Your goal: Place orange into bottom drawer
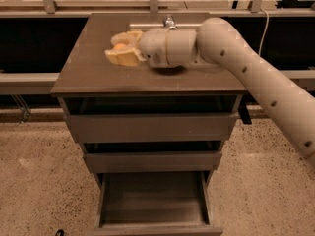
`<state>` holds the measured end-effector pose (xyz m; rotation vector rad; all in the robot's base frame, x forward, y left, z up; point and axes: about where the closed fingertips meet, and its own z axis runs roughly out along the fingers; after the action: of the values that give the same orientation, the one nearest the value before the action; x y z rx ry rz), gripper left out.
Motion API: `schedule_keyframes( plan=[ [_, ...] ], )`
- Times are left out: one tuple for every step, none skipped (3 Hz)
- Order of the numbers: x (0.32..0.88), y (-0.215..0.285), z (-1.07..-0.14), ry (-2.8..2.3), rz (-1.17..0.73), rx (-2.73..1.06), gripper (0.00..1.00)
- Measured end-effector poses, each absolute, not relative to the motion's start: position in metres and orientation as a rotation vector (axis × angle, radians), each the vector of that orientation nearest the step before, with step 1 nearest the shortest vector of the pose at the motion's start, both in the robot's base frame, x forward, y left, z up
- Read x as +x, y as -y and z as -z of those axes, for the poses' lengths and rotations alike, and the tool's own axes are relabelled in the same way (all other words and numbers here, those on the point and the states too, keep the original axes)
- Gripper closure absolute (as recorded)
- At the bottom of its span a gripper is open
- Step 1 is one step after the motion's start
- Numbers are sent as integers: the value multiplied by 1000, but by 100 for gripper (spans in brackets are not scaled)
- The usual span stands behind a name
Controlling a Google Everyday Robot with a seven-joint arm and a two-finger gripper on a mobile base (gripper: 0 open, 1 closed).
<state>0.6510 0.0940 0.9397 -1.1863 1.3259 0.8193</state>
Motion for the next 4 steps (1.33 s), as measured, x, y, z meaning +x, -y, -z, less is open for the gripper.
schedule_keyframes(
  plan=[
    [612,-49,-849,-1472,-905,-1149,100],
    [543,-39,-731,-1609,-1056,-1243,100],
    [461,-47,-624,-1744,-1185,-1429,100],
    [461,-48,-624,-1744,-1184,-1429,100]
  ],
)
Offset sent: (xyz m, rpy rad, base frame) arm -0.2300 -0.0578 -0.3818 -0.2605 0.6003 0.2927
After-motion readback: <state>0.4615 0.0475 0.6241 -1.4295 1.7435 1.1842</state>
